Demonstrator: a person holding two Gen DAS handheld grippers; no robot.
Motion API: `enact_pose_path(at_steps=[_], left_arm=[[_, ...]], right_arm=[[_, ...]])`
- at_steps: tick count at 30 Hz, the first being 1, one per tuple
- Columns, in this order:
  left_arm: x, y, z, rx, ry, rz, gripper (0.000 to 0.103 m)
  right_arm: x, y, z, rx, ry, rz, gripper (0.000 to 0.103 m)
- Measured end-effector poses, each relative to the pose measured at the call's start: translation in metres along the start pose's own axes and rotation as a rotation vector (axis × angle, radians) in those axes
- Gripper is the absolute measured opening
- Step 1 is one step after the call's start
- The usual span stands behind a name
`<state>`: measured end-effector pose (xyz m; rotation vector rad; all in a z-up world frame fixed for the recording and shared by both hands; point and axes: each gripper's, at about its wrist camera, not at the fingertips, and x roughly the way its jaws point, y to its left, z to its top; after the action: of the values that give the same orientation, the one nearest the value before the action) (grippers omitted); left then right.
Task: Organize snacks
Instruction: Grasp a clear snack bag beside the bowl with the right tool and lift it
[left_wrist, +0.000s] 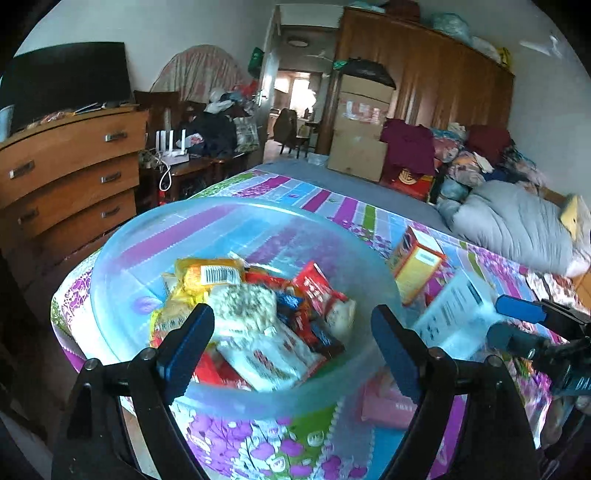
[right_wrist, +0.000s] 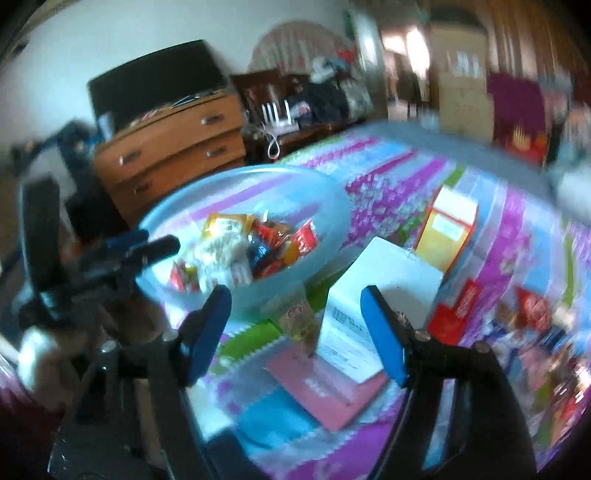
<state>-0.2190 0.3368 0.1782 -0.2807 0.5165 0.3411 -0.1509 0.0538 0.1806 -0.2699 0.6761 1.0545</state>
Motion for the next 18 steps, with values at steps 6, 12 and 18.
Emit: enact_pose_path(at_steps=[6, 12, 18], left_arm=[[-0.005, 0.019, -0.017, -0.101, 0.021, 0.006, 0.088], [-0.006, 0.025, -0.021, -0.128, 0.012, 0.026, 0.088], [-0.012, 0.026, -0.02, -0.124, -0.018, 0.028, 0.088]], right_arm=[[0.019, 0.021, -0.026, -0.093, 0.068, 0.003, 0.073], [0.07, 0.044, -0.038, -0.253, 0.118, -0.169, 0.074], [0.118, 0.059, -0.042, -0.35, 0.129, -0.318, 0.074]])
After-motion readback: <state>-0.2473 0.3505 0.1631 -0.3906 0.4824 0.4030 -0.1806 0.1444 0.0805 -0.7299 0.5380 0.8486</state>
